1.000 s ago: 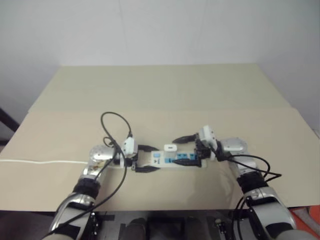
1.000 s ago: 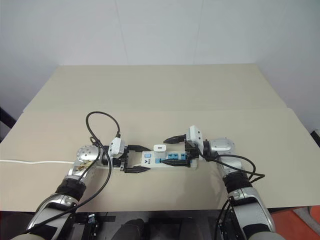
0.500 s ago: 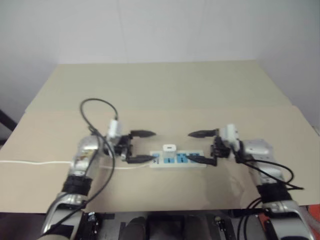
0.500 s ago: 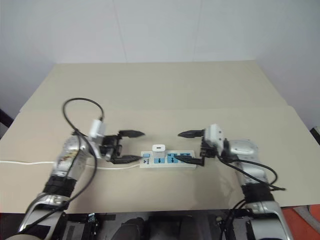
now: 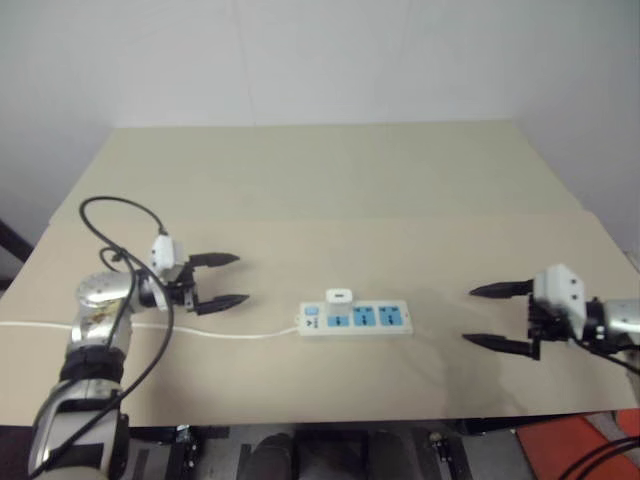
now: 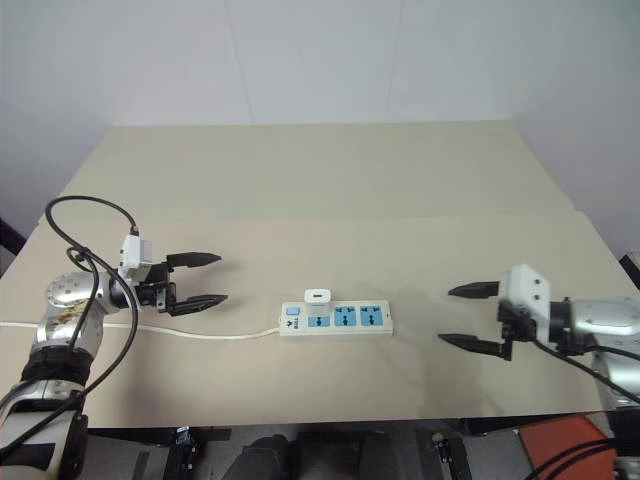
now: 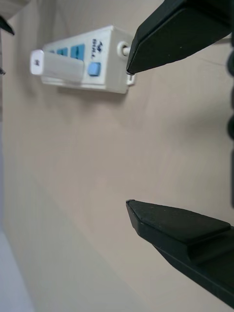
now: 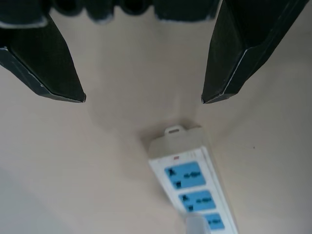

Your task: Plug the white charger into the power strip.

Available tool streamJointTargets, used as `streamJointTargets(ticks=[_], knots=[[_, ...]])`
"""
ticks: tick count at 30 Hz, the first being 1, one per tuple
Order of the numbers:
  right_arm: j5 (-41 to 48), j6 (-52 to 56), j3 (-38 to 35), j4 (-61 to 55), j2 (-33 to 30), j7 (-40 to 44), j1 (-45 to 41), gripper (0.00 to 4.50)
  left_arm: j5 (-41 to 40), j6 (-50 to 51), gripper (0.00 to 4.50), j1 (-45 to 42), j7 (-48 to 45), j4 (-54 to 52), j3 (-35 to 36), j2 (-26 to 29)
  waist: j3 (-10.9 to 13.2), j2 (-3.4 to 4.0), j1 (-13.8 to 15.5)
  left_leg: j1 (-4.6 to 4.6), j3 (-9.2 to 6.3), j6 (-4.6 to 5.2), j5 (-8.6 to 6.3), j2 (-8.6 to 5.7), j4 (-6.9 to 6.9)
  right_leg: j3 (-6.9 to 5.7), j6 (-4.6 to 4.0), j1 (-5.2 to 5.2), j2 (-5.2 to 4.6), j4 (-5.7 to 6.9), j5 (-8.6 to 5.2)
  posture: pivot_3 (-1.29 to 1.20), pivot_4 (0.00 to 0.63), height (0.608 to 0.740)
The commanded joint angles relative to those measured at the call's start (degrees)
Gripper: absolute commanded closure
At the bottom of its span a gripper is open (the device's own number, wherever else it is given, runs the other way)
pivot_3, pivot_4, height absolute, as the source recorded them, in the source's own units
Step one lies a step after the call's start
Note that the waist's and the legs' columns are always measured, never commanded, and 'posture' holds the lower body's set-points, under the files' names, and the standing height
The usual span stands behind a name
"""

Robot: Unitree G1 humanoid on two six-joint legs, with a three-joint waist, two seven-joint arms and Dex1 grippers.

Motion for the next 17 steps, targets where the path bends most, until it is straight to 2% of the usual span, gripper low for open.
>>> streamJointTargets(ticks=[1,9,17], knots=[[1.86,0.29,-6.03,-2.65,-3.15,1.00,2.48,0.00,-0.72,0.68,0.01,1.03,-0.31,-3.43,0.89,1.06,0.00,0.00,0.00,0.01,0.00,0.00,0.00,0.00,0.00,0.00,0.00,0.02,0.00,0.00,0.00,0.00,0.150,0.740],[4.08,4.66,-12.30,-10.14,-4.22,0.28,11.39,0.00,-2.67,4.82,0.01,7.10,0.11,-12.26,1.46,1.40,0.03,-0.04,-0.02,-0.01,0.01,0.01,-0.01,0.03,0.01,0.06,0.00,0.02,-0.04,0.02,0.00,0.00,0.150,0.740],[3.61,6.26,-9.61,-10.63,-3.96,-0.73,9.57,0.00,-2.24,5.13,0.01,7.74,1.49,-13.33,1.53,1.88,0.03,-0.04,-0.05,0.02,0.01,0.01,-0.01,0.03,0.00,0.04,-0.02,0.04,-0.04,-0.02,0.02,0.00,0.150,0.740]])
